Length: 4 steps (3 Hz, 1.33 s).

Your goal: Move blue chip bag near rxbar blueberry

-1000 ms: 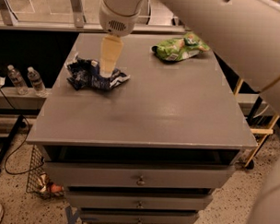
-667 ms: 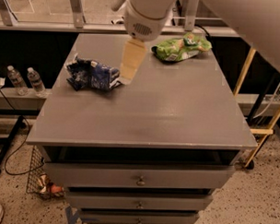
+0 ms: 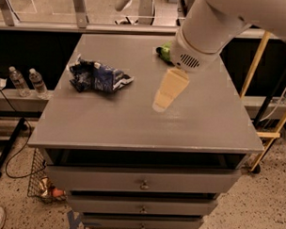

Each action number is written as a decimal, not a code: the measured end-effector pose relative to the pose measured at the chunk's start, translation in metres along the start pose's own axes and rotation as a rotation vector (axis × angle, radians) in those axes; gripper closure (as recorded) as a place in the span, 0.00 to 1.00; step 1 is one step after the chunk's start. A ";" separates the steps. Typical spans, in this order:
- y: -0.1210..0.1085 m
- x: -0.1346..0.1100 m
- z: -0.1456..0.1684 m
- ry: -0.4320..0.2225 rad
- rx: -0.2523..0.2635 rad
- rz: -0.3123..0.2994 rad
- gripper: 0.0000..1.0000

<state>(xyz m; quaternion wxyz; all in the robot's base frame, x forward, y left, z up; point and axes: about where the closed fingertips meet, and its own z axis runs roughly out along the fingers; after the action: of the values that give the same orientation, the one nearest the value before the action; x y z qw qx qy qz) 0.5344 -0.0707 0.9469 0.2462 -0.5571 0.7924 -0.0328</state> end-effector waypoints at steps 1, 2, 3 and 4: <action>0.000 0.000 0.000 0.000 0.000 0.000 0.00; 0.000 0.020 -0.012 0.041 -0.003 0.003 0.00; -0.004 0.058 -0.035 0.095 -0.006 0.023 0.00; -0.007 0.103 -0.057 0.123 0.010 0.062 0.00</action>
Offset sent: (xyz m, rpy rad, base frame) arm -0.0245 -0.0529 0.0077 -0.0841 0.0513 -0.0403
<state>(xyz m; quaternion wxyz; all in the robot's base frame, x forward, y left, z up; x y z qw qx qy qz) 0.4900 -0.1785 0.9631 0.2007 -0.5278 0.8229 -0.0635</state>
